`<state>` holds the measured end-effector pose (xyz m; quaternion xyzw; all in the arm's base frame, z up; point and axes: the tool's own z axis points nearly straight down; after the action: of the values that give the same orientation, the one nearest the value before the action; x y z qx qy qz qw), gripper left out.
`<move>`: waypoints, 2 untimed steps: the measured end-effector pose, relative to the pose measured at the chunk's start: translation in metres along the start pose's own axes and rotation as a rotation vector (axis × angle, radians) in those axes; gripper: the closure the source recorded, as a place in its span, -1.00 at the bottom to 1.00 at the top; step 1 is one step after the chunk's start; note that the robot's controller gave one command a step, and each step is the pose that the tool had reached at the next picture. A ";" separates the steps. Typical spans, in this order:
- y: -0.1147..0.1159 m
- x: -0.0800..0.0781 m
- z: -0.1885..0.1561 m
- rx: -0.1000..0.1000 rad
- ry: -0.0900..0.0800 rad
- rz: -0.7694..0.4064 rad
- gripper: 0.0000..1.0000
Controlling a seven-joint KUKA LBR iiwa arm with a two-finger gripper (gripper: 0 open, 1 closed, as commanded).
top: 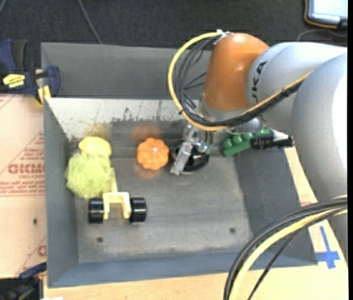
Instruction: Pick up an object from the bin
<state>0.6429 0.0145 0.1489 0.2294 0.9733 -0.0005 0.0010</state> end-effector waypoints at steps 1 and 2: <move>0.040 0.013 0.052 -0.001 -0.006 0.042 -1.00; 0.066 0.021 0.074 -0.005 -0.011 0.110 1.00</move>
Offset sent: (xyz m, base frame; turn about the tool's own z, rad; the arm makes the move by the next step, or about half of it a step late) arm 0.0068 0.0701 -0.0789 0.1135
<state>0.6536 0.0827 0.0751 0.2827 0.9592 0.0007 0.0067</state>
